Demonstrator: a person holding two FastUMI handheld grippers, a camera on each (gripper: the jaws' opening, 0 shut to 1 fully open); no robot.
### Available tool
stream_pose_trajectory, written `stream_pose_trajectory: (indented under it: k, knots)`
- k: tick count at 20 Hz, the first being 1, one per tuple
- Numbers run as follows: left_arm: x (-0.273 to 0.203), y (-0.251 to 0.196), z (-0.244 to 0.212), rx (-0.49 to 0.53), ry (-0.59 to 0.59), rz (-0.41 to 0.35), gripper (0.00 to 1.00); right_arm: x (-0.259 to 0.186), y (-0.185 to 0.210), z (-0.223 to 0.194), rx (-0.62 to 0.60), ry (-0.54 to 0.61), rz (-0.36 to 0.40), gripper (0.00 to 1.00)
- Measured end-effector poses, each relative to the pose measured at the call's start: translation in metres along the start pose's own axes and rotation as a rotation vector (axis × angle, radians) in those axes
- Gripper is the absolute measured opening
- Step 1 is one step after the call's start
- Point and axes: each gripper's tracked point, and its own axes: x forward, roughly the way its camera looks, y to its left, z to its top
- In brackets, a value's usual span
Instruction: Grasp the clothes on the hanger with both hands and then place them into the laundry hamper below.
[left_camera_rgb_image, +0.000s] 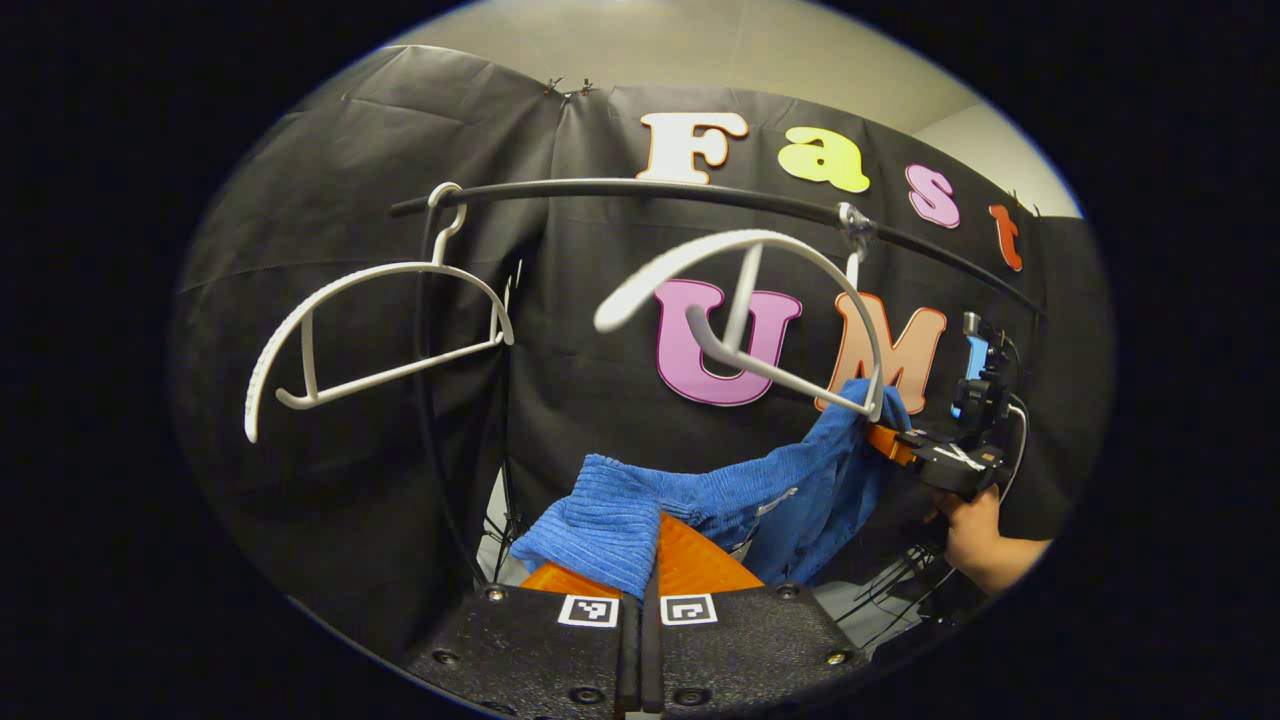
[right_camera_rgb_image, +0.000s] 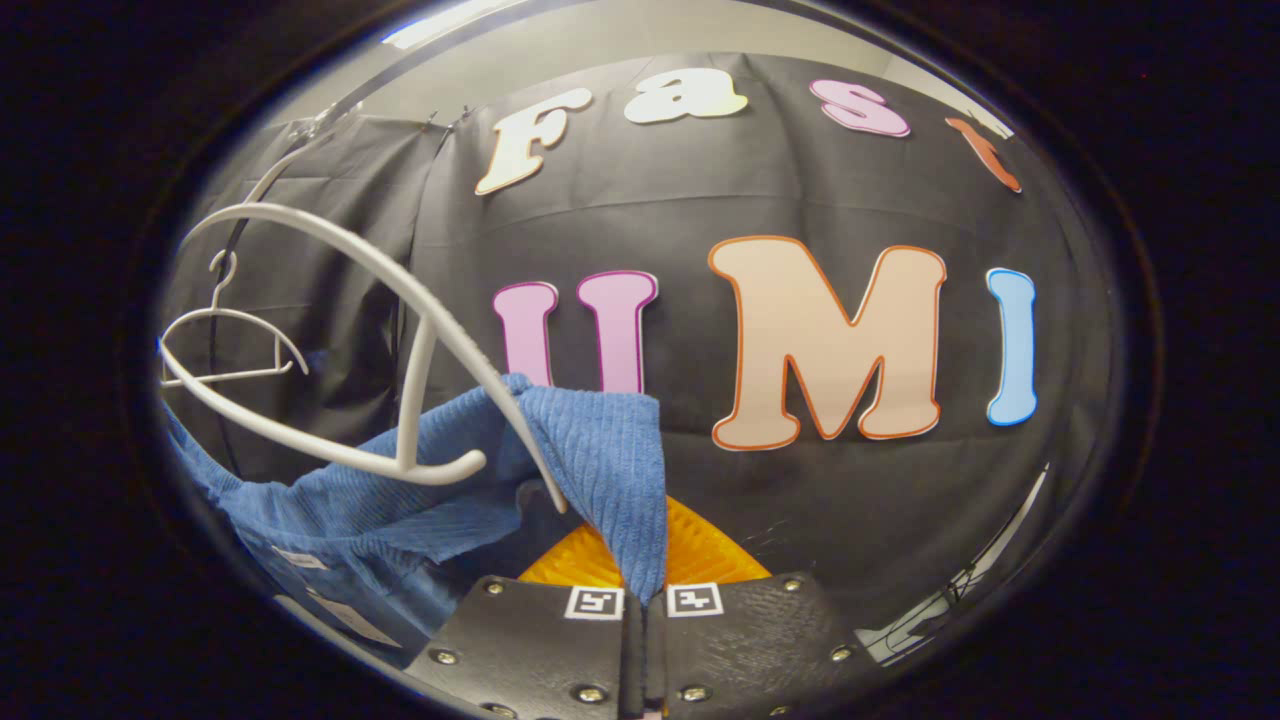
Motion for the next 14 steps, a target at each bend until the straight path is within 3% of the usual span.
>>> stream_pose_trajectory:
  k: [9,14]
  knots:
    - [-0.002,-0.023,-0.042,-0.029,0.050,-0.011,0.01,-0.016,-0.009,-0.073,0.090,0.187,0.010,0.02]
    - [0.003,-0.035,-0.061,0.059,0.075,-0.025,0.01,-0.042,0.001,-0.090,0.077,0.223,0.058,0.02]
